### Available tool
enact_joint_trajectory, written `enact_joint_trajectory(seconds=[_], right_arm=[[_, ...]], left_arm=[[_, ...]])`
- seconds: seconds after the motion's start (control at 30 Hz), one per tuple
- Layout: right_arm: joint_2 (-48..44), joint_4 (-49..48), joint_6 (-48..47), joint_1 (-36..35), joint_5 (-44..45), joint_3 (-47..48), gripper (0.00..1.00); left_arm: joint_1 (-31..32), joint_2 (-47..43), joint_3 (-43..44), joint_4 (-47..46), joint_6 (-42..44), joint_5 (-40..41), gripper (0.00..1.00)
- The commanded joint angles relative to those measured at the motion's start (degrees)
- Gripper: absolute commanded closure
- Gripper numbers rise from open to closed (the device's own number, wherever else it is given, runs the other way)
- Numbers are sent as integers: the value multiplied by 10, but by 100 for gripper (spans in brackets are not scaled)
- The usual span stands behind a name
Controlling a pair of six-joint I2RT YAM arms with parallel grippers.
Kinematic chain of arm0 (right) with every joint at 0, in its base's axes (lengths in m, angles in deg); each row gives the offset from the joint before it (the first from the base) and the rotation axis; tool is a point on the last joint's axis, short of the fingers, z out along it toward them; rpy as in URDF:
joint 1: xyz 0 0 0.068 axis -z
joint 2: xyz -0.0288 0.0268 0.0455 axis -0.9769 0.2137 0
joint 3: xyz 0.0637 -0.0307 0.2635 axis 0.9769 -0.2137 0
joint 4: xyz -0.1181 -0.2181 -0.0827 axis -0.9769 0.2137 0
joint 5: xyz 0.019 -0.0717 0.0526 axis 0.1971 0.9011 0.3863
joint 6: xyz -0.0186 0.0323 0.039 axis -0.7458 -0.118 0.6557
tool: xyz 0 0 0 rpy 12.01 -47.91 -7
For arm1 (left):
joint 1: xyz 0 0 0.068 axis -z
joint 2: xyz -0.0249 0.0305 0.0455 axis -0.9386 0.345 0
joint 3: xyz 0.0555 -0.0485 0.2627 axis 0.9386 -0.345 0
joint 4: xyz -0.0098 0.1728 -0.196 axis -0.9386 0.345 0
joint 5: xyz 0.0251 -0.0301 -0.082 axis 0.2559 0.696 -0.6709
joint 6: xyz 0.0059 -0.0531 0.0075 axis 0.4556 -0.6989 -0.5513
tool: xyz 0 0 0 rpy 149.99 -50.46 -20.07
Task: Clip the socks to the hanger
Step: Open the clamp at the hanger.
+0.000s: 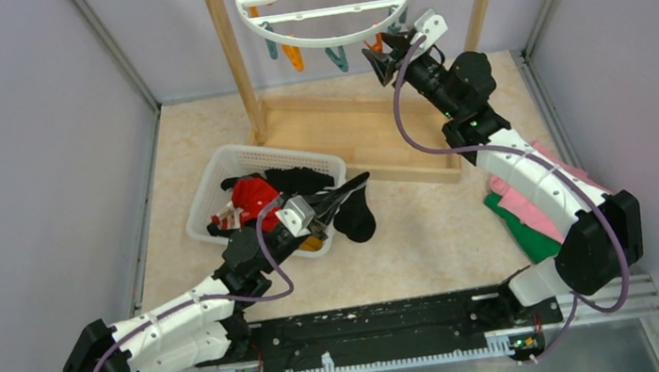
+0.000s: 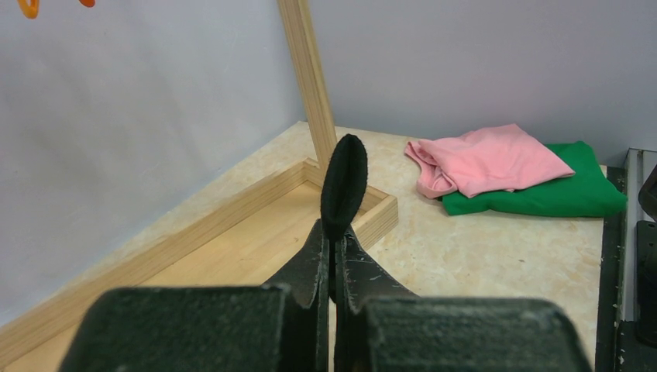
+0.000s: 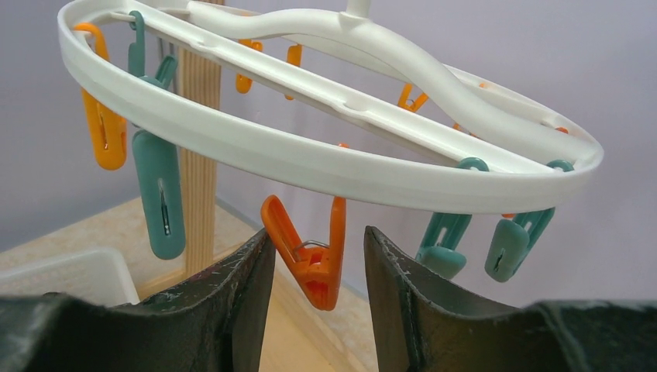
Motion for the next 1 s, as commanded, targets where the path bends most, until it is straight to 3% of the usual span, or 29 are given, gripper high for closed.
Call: enact_joint_trajectory(seconds=[0.0, 0.73, 0.87, 0.97], right_arm=[[12, -28, 7, -14, 4, 39, 54], [24, -40, -23, -39, 46, 66, 53], [22, -41, -24, -40, 55, 64, 58], [20, -42, -22, -40, 61, 60, 66]], left_arm=[[-3, -12, -6, -29, -2, -5, 100], [-5, -31, -13, -23, -11, -10, 100], [-5, -31, -12, -23, -13, -13, 100], [-5, -29, -11, -24, -14, -14, 100]])
